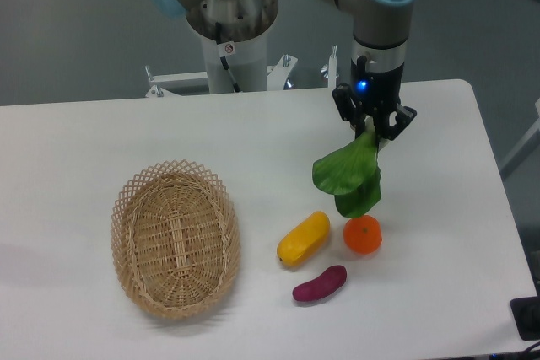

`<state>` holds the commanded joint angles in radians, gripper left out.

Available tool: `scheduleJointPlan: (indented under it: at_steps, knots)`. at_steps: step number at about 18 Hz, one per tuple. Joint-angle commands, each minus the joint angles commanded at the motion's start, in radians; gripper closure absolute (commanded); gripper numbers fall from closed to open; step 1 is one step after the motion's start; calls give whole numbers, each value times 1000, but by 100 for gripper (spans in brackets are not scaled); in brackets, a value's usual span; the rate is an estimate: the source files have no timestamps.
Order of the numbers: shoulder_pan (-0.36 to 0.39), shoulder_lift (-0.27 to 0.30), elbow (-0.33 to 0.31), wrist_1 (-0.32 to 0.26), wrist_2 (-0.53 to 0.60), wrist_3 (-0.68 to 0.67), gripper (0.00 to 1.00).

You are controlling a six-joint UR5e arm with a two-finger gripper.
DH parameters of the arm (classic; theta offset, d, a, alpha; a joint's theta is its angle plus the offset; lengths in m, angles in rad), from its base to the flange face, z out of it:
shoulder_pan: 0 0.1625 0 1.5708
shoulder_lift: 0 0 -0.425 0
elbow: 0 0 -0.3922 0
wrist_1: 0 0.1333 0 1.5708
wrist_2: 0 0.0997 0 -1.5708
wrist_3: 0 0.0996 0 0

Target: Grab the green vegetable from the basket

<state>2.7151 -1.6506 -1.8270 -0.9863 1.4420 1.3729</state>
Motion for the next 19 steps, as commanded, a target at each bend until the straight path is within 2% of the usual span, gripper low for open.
scheduleJointPlan:
  at_steps: [19]
  knots:
    - [14,0,8,-2,-22,0,60]
